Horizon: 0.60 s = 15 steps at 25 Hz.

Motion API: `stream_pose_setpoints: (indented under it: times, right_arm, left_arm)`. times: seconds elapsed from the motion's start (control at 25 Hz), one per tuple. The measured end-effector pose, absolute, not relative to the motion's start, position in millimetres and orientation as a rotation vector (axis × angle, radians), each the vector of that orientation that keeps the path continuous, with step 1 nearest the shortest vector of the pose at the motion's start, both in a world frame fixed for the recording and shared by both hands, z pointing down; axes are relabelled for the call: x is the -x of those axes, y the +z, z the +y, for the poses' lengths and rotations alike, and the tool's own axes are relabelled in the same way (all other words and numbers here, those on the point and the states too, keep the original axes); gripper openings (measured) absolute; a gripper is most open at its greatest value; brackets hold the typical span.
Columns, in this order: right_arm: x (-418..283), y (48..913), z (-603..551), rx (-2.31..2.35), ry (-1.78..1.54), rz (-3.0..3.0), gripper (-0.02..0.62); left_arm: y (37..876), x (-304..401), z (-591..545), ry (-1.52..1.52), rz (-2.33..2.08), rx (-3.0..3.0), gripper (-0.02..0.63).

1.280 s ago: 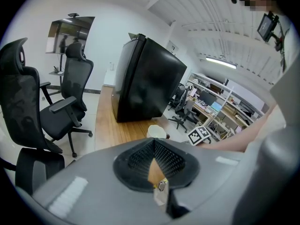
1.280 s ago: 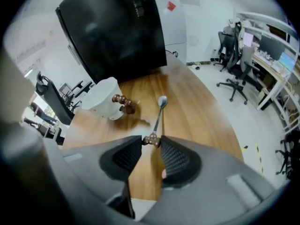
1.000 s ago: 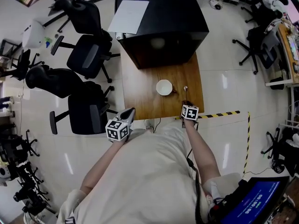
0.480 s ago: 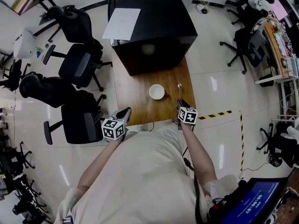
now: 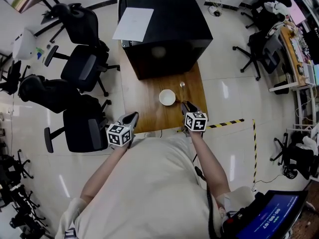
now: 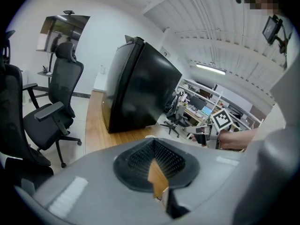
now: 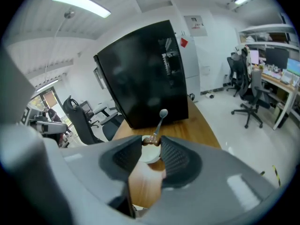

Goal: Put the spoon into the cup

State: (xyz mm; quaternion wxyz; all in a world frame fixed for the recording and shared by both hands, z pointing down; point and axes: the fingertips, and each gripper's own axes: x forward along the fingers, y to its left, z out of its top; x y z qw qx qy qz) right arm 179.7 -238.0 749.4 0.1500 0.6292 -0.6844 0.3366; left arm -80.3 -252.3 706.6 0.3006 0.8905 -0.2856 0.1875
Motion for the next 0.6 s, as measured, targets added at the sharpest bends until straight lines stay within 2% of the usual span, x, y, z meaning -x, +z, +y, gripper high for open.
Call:
stream_pose_setpoints:
  times: [0.6]
  right_arm:
    - [-132,781,-237,-1.566,0.968,-1.98,0.126]
  left_arm:
    - [707,98,-252,0.471,-0.806,-2.335,0.002]
